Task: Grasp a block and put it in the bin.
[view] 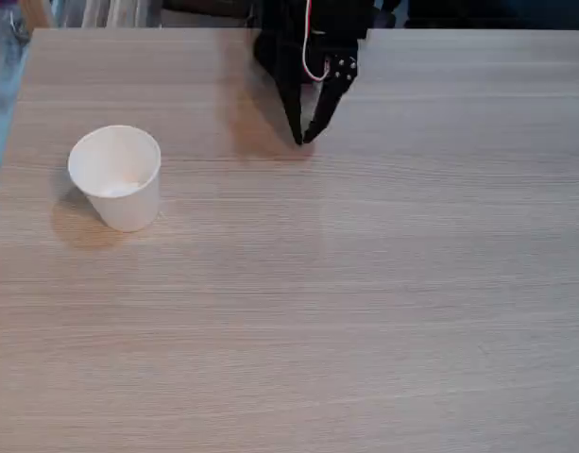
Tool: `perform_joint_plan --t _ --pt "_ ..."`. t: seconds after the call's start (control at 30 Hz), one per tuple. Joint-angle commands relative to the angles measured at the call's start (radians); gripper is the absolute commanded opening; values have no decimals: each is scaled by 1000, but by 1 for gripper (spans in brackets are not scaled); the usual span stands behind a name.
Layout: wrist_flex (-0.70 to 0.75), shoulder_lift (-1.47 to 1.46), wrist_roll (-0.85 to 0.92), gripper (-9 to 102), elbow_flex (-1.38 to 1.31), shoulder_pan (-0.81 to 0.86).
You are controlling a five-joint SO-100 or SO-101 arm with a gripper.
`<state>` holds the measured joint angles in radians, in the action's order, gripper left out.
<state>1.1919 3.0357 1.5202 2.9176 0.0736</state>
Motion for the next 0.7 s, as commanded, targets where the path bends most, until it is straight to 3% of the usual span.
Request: perform_joint_plan --t 0.0,0.3,0.53,0.67 --pt "15 52 23 0 43 -15" --pt "5 204 80 0 183 -57" --pt "153 296 78 0 187 -163" --pt "155 295 74 0 187 -163"
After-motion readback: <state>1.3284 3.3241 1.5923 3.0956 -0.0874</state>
